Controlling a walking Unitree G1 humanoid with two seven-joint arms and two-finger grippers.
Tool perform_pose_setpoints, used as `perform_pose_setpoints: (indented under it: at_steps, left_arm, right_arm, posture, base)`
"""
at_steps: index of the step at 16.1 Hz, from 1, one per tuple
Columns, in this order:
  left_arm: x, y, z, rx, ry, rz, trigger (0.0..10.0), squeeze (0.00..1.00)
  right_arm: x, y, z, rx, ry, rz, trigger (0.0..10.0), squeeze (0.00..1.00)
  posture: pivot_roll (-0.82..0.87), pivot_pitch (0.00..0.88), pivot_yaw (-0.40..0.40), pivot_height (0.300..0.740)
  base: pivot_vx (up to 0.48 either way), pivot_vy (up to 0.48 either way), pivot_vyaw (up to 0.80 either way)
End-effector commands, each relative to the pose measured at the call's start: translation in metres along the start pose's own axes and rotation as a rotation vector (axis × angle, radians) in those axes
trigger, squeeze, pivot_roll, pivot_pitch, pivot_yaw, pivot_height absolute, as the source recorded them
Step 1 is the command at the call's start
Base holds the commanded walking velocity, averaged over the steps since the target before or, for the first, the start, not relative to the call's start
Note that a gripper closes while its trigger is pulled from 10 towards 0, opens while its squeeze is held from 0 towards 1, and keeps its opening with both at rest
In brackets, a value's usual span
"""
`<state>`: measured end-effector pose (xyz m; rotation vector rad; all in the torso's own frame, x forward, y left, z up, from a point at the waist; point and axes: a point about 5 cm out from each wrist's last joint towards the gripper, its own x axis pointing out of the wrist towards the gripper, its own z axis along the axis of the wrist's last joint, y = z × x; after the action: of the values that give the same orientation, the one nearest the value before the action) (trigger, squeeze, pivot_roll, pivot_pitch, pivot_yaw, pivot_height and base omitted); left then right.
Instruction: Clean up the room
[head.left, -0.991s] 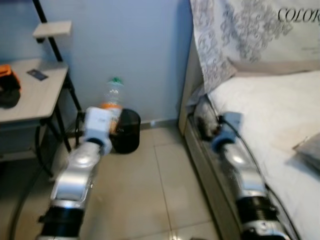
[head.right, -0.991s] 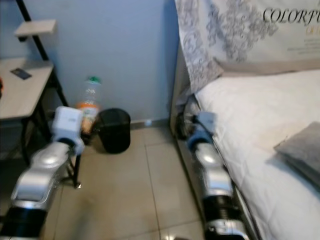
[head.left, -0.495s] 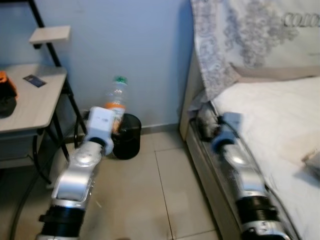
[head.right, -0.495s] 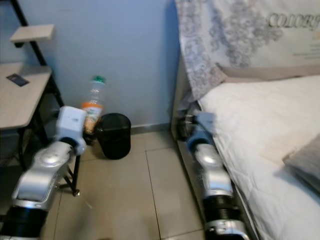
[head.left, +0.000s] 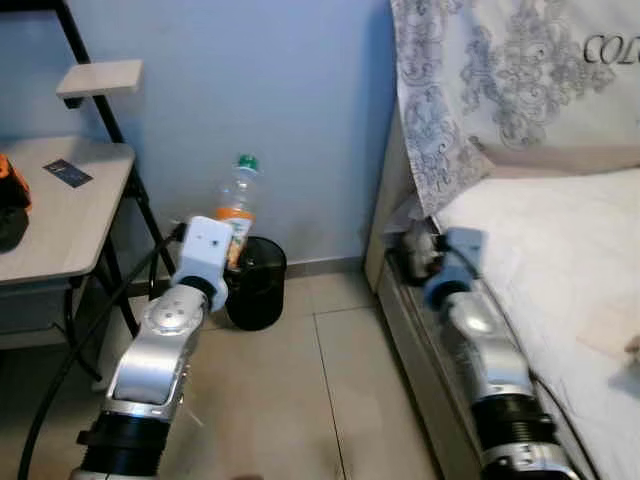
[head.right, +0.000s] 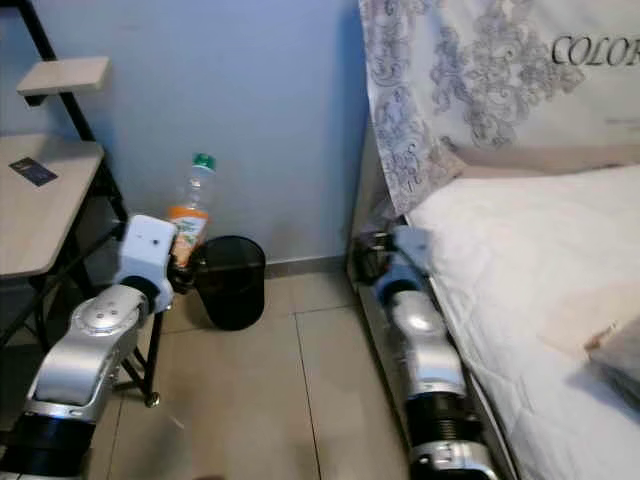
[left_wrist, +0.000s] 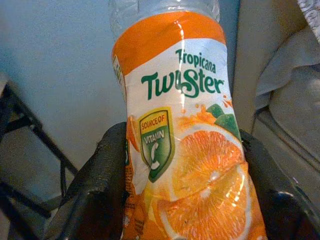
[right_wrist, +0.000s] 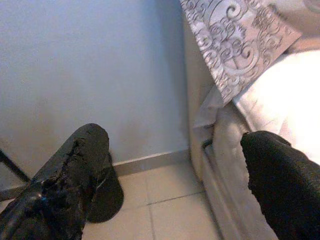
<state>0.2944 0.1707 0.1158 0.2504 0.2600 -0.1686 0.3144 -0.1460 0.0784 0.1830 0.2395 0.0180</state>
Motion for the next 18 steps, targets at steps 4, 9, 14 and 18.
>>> perform_pose_setpoints:
  at_steps: [4, 9, 14, 18]
  left_arm:
    - [-0.002, 0.010, 0.005, 0.029, -0.015, 0.026, 10.0, 0.00]
    - [-0.006, 0.022, 0.008, 0.082, -0.005, 0.027, 10.0, 0.00]
    - [-0.009, 0.031, 0.008, 0.097, 0.012, 0.021, 10.0, 0.00]
    - [-0.008, 0.028, 0.004, 0.078, 0.023, 0.020, 10.0, 0.00]
  right_arm:
    - [0.001, 0.011, -0.001, 0.008, -0.006, 0.029, 10.0, 0.00]
    - [0.003, 0.020, -0.009, 0.048, 0.006, 0.034, 10.0, 0.00]
    - [0.006, 0.032, -0.013, 0.045, 0.016, 0.073, 10.0, 0.00]
    - [0.008, 0.024, -0.011, 0.041, 0.013, 0.052, 10.0, 0.00]
  posture:
    - [0.01, 0.000, -0.002, 0.740]
    - [0.06, 0.000, 0.031, 0.740]
    - [0.06, 0.000, 0.081, 0.740]
    - [0.04, 0.000, 0.071, 0.740]
  base:
    - [0.330, 0.000, 0.00]
    - [0.327, 0.000, 0.00]
    - [0.328, 0.000, 0.16]
    - [0.329, 0.000, 0.40]
